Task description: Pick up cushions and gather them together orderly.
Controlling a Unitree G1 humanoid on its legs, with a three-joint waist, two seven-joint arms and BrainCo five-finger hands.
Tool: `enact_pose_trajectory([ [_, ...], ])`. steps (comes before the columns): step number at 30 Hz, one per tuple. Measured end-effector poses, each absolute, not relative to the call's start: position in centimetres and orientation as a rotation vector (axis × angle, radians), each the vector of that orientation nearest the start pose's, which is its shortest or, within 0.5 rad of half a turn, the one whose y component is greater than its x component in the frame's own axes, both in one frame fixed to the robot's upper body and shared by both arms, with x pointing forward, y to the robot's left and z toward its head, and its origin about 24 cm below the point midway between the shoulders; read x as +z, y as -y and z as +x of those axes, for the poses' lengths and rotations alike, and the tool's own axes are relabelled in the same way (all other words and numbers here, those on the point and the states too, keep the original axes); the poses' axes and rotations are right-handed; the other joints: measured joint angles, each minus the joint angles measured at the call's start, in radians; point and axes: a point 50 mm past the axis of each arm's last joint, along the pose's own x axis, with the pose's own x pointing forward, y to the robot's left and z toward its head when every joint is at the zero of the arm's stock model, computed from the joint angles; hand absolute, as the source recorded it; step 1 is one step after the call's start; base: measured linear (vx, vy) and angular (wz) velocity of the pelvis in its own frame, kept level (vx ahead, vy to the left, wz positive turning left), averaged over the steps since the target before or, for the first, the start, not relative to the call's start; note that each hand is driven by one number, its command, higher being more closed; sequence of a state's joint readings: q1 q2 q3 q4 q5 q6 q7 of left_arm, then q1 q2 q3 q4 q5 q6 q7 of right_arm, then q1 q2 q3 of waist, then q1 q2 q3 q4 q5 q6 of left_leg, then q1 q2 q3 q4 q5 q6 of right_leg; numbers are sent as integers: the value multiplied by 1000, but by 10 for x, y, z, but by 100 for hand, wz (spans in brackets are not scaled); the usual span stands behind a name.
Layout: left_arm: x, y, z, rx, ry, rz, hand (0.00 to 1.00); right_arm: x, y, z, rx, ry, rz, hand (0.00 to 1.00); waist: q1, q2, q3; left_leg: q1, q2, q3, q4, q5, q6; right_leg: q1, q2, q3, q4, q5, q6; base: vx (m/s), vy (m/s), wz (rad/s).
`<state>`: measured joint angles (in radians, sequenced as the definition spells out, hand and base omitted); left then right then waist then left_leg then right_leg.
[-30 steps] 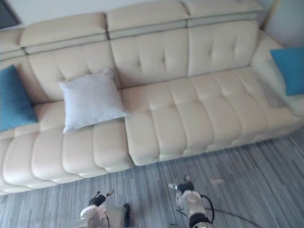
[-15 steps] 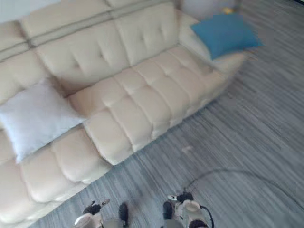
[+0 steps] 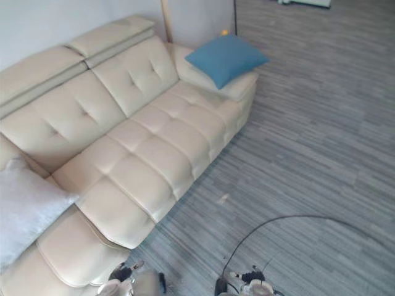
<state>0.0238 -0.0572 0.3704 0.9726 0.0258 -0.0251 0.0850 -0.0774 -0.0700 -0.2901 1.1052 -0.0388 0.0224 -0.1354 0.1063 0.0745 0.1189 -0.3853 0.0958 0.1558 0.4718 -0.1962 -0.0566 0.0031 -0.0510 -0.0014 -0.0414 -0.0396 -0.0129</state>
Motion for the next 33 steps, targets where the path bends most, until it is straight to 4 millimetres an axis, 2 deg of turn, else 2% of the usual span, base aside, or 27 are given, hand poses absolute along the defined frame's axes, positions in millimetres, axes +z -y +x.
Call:
enact_pose_trajectory([
  [1, -153, -181, 122, 391, -988, -169, 0, -150, 214, 137, -393, -1050, 9, 0, 15, 15, -8, 13, 7, -13, -102, 27, -10, -1, 17, 26, -1, -11, 18, 219, 206, -101],
  [2, -153, -182, 120, 404, -997, -180, 0, -151, 207, 137, -384, -1055, 25, 0, 21, 25, -17, 26, 18, -1, -106, 83, 27, 16, 25, 61, 4, -27, 38, 262, 228, -98],
  [3, -154, -186, 116, 416, -1006, -180, 0, -153, 201, 136, -373, -1061, 39, 0, 23, -1, -26, 43, 3, 30, -105, 57, 41, 23, 1, 76, 11, -48, 38, 336, 252, -72],
  [4, -154, -187, 116, 422, -1005, -180, 0, -153, 196, 135, -364, -1062, 50, 0, 19, -24, -38, 55, -10, 53, -119, 42, 51, 7, -20, 78, 59, -69, 61, 381, 239, -54],
  [5, -153, -188, 120, 424, -995, -184, 0, -154, 191, 131, -360, -1060, 62, 0, 15, -41, -37, 85, -26, 83, -143, 28, 62, -51, -41, 74, 209, -111, 138, 434, 262, -56],
  [6, -153, -186, 120, 416, -998, -181, 0, -154, 187, 132, -352, -1059, 73, 0, 13, -38, -36, 131, -36, 98, -170, 17, 62, -123, -46, 60, 410, -133, 194, 351, 202, -50],
  [7, -153, -185, 120, 412, -1003, -181, 0, -155, 185, 130, -349, -1064, 79, 0, 8, -35, -34, 174, -43, 107, -191, 11, 66, -161, -57, 40, 534, -120, 232, 349, 183, -34],
  [8, -153, -184, 120, 406, -1005, -176, 0, -154, 186, 132, -351, -1048, 79, 0, 3, -35, -33, 230, -56, 113, -220, 1, 68, -201, -77, 8, 662, -102, 252, 369, 149, -6],
  [9, -154, -183, 118, 392, -1014, -165, 0, -153, 188, 130, -358, -1039, 76, 0, -10, -30, -31, 301, -67, 116, -253, -11, 66, -228, -109, -59, 788, -99, 224, 456, 144, 3],
  [10, -155, -182, 117, 389, -1017, -165, 0, -153, 190, 130, -360, -1036, 73, 0, -17, -28, -31, 359, -73, 119, -289, -16, 67, -249, -134, -127, 840, -122, 161, 402, 83, 8],
  [11, -155, -182, 117, 388, -1021, -165, 0, -153, 190, 130, -359, -1035, 73, 0, -18, -28, -31, 398, -75, 121, -313, -15, 70, -260, -142, -170, 837, -146, 129, 418, 33, -2],
  [13, -156, -181, 116, 377, -1032, -154, 0, -151, 190, 136, -356, -1022, 74, 0, -34, -26, -30, 469, -70, 130, -369, -14, 71, -311, -131, -261, 729, -185, 95, 442, -31, -7],
  [15, -157, -179, 117, 349, -1046, -132, 0, -147, 193, 147, -352, -994, 67, 0, -53, -11, -14, 507, -54, 129, -398, -16, 68, -368, -95, -301, 567, -163, 61, 493, -97, -6],
  [17, -155, -180, 125, 317, -1034, -98, 0, -144, 195, 156, -353, -974, 68, 0, -61, -33, 43, 570, -54, 109, -405, -16, 67, -386, -72, -309, 274, 1, 58, 455, -173, 15],
  [18, -154, -181, 127, 315, -1029, -93, 0, -143, 196, 156, -356, -973, 72, 0, -64, -44, 55, 593, -57, 94, -405, -23, 56, -386, -74, -301, 208, 49, 63, 496, -263, 48],
  [19, -154, -184, 126, 321, -1030, -87, 0, -144, 196, 153, -363, -982, 78, 0, -72, -71, 58, 635, -63, 68, -406, -43, 23, -380, -76, -280, 167, 80, 61, 545, -329, 62],
  [20, -155, -188, 123, 332, -1035, -78, 0, -148, 197, 145, -376, -1006, 89, 0, -74, -92, 53, 676, -69, 33, -408, -60, -1, -379, -78, -250, 189, 136, 22, 571, -347, 55],
  [21, -156, -188, 121, 339, -1040, -81, 0, -148, 201, 142, -391, -1012, 92, 0, -75, -80, 50, 703, -55, 15, -398, -63, -4, -383, -69, -251, 255, 174, -9, 567, -379, 27],
  [22, -158, -184, 113, 358, -1057, -108, 0, -149, 207, 140, -403, -1018, 86, 0, -74, -50, 35, 683, -9, -11, -305, -62, -5, -386, -45, -264, 329, 110, -34, 548, -393, -3],
  [23, -160, -184, 107, 371, -1072, -117, 0, -150, 208, 137, -407, -1032, 86, 0, -72, -31, 14, 621, 31, -37, -148, -55, -13, -375, -15, -267, 341, 65, -41, 539, -409, -19],
  [24, -161, -182, 104, 375, -1080, -125, 0, -150, 208, 137, -408, -1035, 86, 0, -70, -17, 11, 561, 61, -52, -16, -26, -35, -356, 10, -273, 339, 45, -54, 548, -409, -26],
  [25, -161, -181, 102, 394, -1079, -154, 0, -150, 210, 136, -412, -1036, 82, 0, -70, 5, 9, 462, 103, -87, 202, 82, -34, -314, 50, -279, 322, 13, -70, 569, -360, -28],
  [26, -161, -181, 103, 398, -1074, -156, 0, -150, 210, 136, -408, -1041, 74, 0, -66, 13, 12, 398, 142, -84, 360, 149, -38, -266, 82, -272, 295, -6, -83, 567, -324, -23],
  [28, -159, -187, 106, 424, -1049, -169, 0, -151, 204, 137, -402, -1046, 79, 0, -63, 4, 32, 282, 193, -50, 633, 95, -3, -125, 127, -255, 233, -46, -119, 639, -291, -15],
  [30, -155, -195, 113, 422, -1011, -140, 0, -155, 199, 131, -395, -1081, 85, 0, -53, -33, 42, 196, 162, -24, 659, 40, 3, -15, 128, -234, 178, -59, -126, 512, -248, -20],
  [32, -152, -194, 118, 419, -985, -139, 0, -155, 199, 133, -397, -1078, 84, 0, -42, -34, 41, 109, 132, 14, 553, -19, 7, 60, 135, -208, 124, -59, -114, 416, -154, -46],
  [33, -150, -193, 125, 407, -966, -138, 0, -152, 199, 139, -396, -1058, 82, 0, -36, -27, 45, 54, 98, 33, 409, -41, 10, 97, 139, -178, 92, -62, -108, 473, -76, -60],
])
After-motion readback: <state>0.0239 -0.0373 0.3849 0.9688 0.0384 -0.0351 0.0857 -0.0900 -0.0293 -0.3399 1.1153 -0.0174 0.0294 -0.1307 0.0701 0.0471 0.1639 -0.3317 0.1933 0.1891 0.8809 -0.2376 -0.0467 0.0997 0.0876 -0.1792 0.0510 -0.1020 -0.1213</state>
